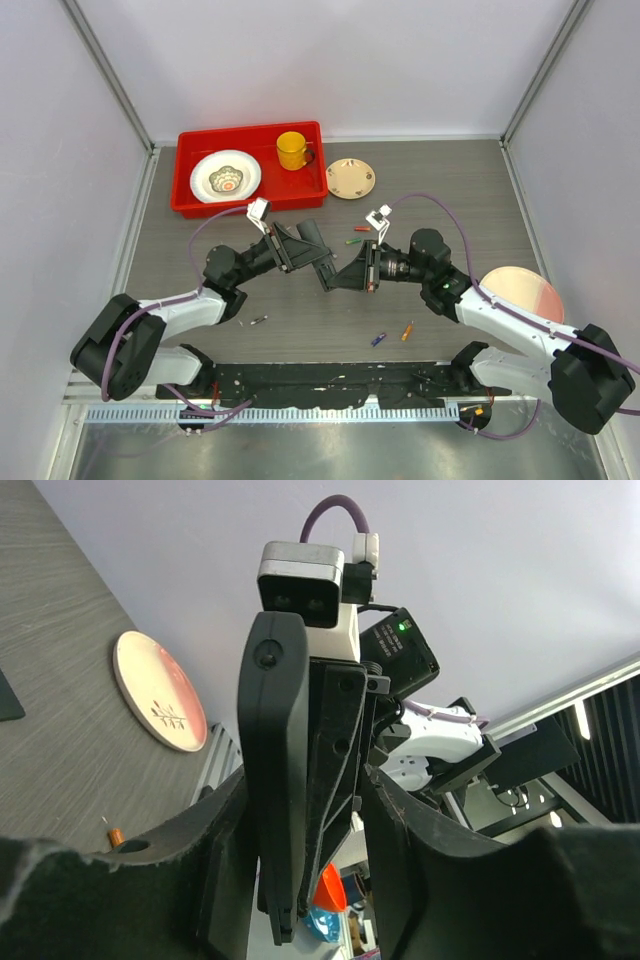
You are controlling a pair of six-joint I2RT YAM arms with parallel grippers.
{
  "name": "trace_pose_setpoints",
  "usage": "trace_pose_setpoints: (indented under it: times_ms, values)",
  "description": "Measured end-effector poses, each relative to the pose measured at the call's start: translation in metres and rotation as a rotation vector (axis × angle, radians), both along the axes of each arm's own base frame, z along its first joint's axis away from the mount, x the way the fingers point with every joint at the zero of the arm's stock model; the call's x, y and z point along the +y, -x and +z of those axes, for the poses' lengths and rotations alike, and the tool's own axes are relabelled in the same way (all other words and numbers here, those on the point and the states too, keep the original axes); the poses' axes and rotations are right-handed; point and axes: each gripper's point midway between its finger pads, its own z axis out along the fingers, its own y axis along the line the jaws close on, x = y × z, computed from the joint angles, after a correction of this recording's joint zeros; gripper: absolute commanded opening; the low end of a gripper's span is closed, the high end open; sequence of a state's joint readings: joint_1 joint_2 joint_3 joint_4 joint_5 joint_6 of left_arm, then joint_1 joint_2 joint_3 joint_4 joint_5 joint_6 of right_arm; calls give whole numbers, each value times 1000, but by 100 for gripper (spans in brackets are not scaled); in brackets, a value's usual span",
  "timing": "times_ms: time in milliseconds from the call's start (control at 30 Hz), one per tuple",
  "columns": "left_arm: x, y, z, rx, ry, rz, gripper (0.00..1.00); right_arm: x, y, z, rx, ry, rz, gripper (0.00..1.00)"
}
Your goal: Load the batteries into the remote control
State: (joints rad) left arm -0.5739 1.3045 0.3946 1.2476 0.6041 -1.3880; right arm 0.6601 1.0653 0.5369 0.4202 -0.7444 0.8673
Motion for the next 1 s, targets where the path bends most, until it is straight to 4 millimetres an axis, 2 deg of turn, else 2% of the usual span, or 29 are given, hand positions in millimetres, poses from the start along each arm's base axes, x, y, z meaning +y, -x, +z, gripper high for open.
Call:
trace_pose_setpoints:
  times_ms: [167, 300, 333, 433, 500, 600, 633, 667, 700, 800, 900, 1000]
  values:
    - [0, 1, 2, -11, 6, -3, 44, -2, 0, -1, 7, 4, 5, 1]
    - [1, 3, 0, -9, 2, -9, 27, -3, 2, -1, 7, 3, 18, 1]
    - [0, 4, -2, -7, -1, -12, 20, -3, 2, 0, 6, 2, 21, 1]
    - [0, 4, -5, -8, -7, -15, 15, -2, 4, 2, 1, -2, 34, 1]
    - [0, 4, -4, -10, -6, -16, 17, -3, 4, 2, 3, -1, 36, 1]
    - [0, 5, -4, -11, -6, -20, 0, -3, 5, 2, 5, 0, 40, 1]
    - [0, 5, -5, -12, -7, -22, 0, -3, 5, 2, 7, 2, 41, 1]
    - [0, 5, -5, -11, -7, -23, 0, -3, 5, 2, 6, 3, 42, 9]
    - [0, 5, -5, -10, -7, -23, 0, -4, 4, 1, 5, 7, 42, 32]
    - [0, 4, -7, -3, -8, -17, 0, -4, 1, 0, -7, 35, 33, 52]
    - [0, -1, -15, 35, -36, 8, 0, -7, -10, -2, -23, 96, -24, 57]
    - [4, -10, -27, 76, -96, 79, 0, -16, -23, -3, -51, 189, -110, 57]
